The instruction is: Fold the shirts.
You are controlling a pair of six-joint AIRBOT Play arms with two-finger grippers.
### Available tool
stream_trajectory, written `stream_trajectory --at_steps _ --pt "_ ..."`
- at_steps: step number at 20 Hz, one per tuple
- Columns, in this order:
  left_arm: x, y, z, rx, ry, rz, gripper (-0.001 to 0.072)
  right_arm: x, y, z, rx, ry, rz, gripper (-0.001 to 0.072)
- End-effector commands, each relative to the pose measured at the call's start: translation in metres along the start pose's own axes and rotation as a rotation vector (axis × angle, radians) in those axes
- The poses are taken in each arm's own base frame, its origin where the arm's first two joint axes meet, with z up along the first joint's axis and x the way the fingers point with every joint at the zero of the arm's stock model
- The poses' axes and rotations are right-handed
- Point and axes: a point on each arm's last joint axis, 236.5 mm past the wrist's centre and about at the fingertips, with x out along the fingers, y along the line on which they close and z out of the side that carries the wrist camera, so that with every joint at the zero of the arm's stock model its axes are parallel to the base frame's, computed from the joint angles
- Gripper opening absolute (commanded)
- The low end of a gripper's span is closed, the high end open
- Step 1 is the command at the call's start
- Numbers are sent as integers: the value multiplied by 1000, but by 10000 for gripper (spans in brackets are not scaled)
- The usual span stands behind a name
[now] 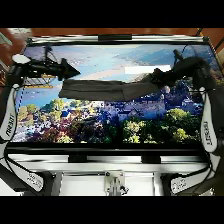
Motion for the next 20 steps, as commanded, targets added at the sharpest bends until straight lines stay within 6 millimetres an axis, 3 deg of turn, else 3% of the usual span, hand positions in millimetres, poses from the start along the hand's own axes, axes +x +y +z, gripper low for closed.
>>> stream_trajectory --at_steps 1,4,7,12,16,18,20 --pt "60 -10 -50 57 137 49 42 -61 32 -18 -83 5 2 82" --pt "108 -34 -87 91 194 40 42 -101 55 -32 -138 -13 14 82" --pt "138 -59 -116 135 238 21 42 -134 72 -45 -168 -29 24 83" --pt "195 -106 -139 126 173 -22 44 -169 86 -72 -213 -11 29 83" --pt "240 -121 -197 45 262 -36 44 -194 96 -85 -245 -36 31 83" --pt "252 -121 -215 27 297 -45 41 -199 98 -87 -252 -45 33 83" --pt "245 -121 -208 32 293 -53 35 -199 98 -88 -252 -43 32 83"
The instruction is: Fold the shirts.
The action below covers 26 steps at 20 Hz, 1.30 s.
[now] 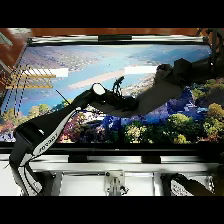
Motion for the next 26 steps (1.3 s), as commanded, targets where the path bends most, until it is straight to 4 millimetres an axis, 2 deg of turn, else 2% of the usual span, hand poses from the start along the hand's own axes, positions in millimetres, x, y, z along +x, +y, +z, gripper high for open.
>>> stream_trajectory --at_steps 1,3,5,8,10,12,14,16,17,19,21,23,24,25,26 --pt "-3 -3 3 1 -5 -20 34 -5 3 -4 -6 3 0 83" --pt "-43 3 30 26 -60 -8 32 2 -1 -3 1 17 -1 83" --pt "-100 10 58 50 -133 25 32 15 -6 -1 6 40 0 83" --pt "-195 20 85 138 -242 149 32 59 7 0 -63 93 32 83" --pt "-259 28 87 193 -296 291 32 95 25 6 -104 96 64 83" --pt "-322 35 87 233 -366 436 32 136 53 10 -161 76 111 83" --pt "-378 38 85 222 -453 533 33 175 78 1 -203 96 144 83" --pt "-419 35 80 209 -518 571 33 218 96 -18 -227 141 161 83" --pt "-433 33 76 204 -540 582 33 239 101 -26 -231 158 166 83" --pt "-449 29 69 198 -556 594 33 282 105 -39 -206 177 162 83" --pt "-451 23 60 202 -542 594 34 317 110 -48 -134 176 171 84" --pt "-445 19 54 207 -512 587 33 337 118 -51 -60 165 205 109" --pt "-441 18 53 210 -502 583 34 342 120 -51 -34 159 217 286" --pt "-438 16 53 216 -497 580 34 343 121 -49 -29 154 219 597" --pt "-436 14 53 221 -494 577 33 341 117 -47 -22 152 215 619"
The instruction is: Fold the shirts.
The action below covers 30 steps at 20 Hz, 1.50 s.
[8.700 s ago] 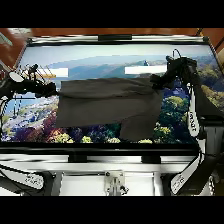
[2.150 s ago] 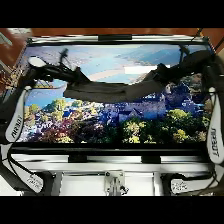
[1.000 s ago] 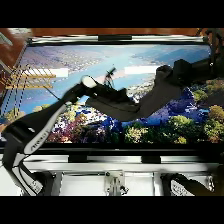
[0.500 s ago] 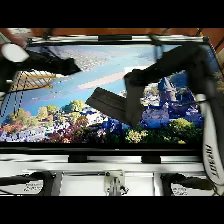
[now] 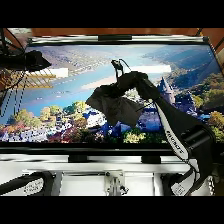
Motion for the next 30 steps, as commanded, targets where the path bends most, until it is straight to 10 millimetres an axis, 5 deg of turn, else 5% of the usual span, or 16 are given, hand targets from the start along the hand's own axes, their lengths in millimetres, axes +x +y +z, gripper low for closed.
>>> stream_trajectory --at_steps 1,4,6,9,11,13,16,20,22,23,24,25,27,30 --pt "-3 -7 -5 15 18 -5 33 11 -7 7 73 -27 14 619" --pt "-2 -9 -6 18 20 -8 34 -26 -37 17 97 -16 -26 619" --pt "-2 -9 -6 18 20 -8 34 -63 -81 12 99 30 -131 619" --pt "-2 -9 -6 18 20 -8 33 -127 -181 -33 207 220 -398 619" --pt "-2 -9 -6 18 21 -8 34 -147 -216 -76 352 351 -422 619" --pt "-2 -9 -6 18 20 -8 34 -129 -213 -102 467 388 -309 621" --pt "-2 -9 -6 18 21 -8 34 -83 -191 -113 506 337 -159 623" --pt "-2 -9 -6 18 20 -8 34 -58 -188 -127 504 354 -157 623" --pt "-2 -9 -6 18 20 -8 33 -42 -179 -114 495 298 -116 622" --pt "-2 -9 -6 18 20 -8 34 -36 -174 -98 475 233 -90 531" --pt "-2 -9 -6 18 20 -8 34 -33 -172 -82 462 169 -72 244" --pt "-2 -9 -6 18 20 -8 34 -33 -174 -60 453 90 -73 81" --pt "-2 -9 -6 17 21 -8 34 -47 -182 -7 352 -73 -90 83" --pt "-2 -9 -6 18 20 -8 34 -102 -208 90 279 -400 -155 83"
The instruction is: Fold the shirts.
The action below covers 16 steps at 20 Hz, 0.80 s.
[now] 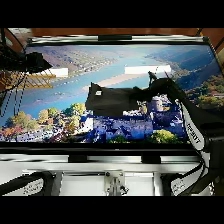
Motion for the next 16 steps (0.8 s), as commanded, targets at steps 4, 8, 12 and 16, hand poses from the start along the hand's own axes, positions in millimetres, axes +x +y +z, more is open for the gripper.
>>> stream_trajectory --at_steps 4,8,12,16 --pt "0 -5 -13 6 54 -12 34 -123 -45 196 45 -717 -58 83" --pt "3 -21 -27 27 112 -40 33 -183 -165 217 287 -825 -136 83" --pt "7 -35 -31 44 125 -61 34 -206 -253 178 469 -695 -201 83" --pt "9 -43 -34 59 132 -74 34 -224 -309 121 732 -562 -336 83"
